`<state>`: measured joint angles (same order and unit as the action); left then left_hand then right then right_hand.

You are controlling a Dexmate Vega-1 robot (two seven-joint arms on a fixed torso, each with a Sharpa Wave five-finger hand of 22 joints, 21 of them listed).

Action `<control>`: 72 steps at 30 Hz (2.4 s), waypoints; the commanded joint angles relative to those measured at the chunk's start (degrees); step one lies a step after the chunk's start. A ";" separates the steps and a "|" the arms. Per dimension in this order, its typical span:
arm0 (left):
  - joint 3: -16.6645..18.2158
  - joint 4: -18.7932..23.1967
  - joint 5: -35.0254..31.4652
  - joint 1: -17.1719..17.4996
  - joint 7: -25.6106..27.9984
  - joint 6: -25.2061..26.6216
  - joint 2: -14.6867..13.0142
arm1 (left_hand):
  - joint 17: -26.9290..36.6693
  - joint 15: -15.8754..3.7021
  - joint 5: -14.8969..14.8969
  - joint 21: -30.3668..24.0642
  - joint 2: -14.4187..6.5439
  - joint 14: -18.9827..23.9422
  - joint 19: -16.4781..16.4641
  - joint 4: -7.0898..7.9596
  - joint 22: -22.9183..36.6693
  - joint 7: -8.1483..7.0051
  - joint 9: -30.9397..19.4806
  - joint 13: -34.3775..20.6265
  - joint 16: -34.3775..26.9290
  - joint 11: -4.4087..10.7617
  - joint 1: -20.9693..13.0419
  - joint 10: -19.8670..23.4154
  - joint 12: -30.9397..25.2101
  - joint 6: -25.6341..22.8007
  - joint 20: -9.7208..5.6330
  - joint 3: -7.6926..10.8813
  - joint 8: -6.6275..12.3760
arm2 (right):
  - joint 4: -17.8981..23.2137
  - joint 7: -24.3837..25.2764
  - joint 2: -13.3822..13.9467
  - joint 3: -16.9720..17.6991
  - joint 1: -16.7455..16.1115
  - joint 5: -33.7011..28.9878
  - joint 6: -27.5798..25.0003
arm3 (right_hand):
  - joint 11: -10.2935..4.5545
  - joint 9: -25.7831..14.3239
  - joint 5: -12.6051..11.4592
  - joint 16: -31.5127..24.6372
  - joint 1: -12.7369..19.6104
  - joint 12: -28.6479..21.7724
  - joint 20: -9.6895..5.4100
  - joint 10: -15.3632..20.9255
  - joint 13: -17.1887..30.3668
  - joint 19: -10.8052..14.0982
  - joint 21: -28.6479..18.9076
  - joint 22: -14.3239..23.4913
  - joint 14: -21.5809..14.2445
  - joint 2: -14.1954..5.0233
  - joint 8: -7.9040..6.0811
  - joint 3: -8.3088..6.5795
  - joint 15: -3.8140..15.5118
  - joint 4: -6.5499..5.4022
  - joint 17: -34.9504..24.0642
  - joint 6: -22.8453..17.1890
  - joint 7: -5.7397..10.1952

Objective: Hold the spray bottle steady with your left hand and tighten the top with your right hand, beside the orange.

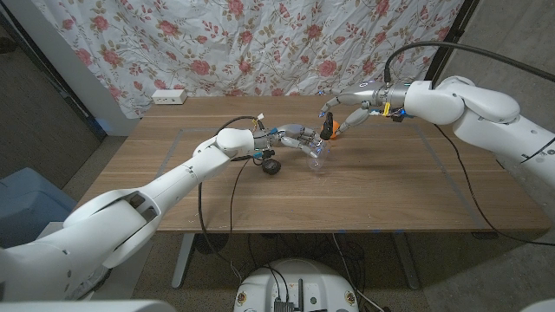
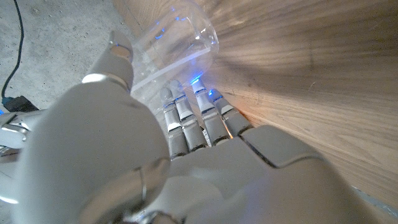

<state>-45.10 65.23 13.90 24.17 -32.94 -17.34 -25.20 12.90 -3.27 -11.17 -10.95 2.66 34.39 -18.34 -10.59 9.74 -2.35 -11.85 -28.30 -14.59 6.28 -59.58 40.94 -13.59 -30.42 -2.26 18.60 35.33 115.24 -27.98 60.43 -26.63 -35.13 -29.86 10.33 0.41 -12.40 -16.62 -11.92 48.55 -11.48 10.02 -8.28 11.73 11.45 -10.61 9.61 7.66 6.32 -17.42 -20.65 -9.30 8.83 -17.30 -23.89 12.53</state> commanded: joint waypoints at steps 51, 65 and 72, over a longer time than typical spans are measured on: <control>-0.43 2.06 -1.00 0.27 -0.04 0.57 -1.08 | 0.26 -5.98 -0.34 -0.05 -8.51 0.34 -0.07 0.92 0.07 -0.03 -0.15 -0.21 0.21 1.40 2.68 1.84 -0.12 -3.67 -2.35 0.75 11.48 | 2.26 -2.05 -0.39 -0.31 -0.33 3.21 -6.91 | -1.44 -1.34 -0.67 -2.47 -11.33 -2.51 -2.44 10.91 -0.16 5.29 -0.71 0.07 -4.03 -1.12 -8.90 3.63 2.26 -3.77 -0.27 -22.30 -0.28; -0.43 1.98 -0.97 0.06 -0.49 0.42 -1.17 | 0.27 -6.01 -0.35 -0.05 -8.57 0.35 -0.07 0.93 0.07 -0.02 -0.15 -0.23 0.21 1.29 2.65 1.73 -0.07 -3.65 -2.32 0.76 11.49 | 6.98 1.25 -0.47 0.32 -3.94 -0.89 -13.65 | -1.79 -0.80 0.02 -3.78 -14.40 -3.19 -2.51 15.68 -0.22 8.18 -1.11 0.11 -7.22 -1.55 -10.55 4.67 3.94 -4.51 -0.33 -28.01 -0.94; -0.51 1.38 -0.99 -0.25 -0.67 0.18 -0.86 | 0.27 -5.96 -0.35 -0.05 -8.58 0.36 -0.05 0.99 0.06 0.00 -0.15 -0.23 0.22 1.25 2.74 1.72 -0.06 -3.65 -2.29 0.75 11.50 | 8.78 3.15 -0.86 0.15 -5.56 -3.85 -16.90 | -1.89 -0.59 0.39 -4.65 -15.38 -3.69 -2.88 19.03 -0.28 9.94 -1.25 0.13 -9.47 -2.04 -11.85 4.93 5.39 -4.53 -0.30 -31.85 -1.26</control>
<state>-45.56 67.22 12.94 24.30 -33.25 -16.94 -26.28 12.90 -3.27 -11.06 -10.95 2.66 34.39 -18.34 -10.60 9.59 -2.35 -11.86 -28.27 -14.59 6.47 -59.58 41.13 -13.32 -30.42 -2.26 18.60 35.30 120.97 -27.59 59.94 -26.57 -38.15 -29.77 -1.54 -1.38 -12.88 -16.45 -15.94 33.74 -14.85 7.13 9.69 11.44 20.51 -11.27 9.62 -1.17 4.34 -28.62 -16.05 -3.99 4.26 -17.43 -54.36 11.16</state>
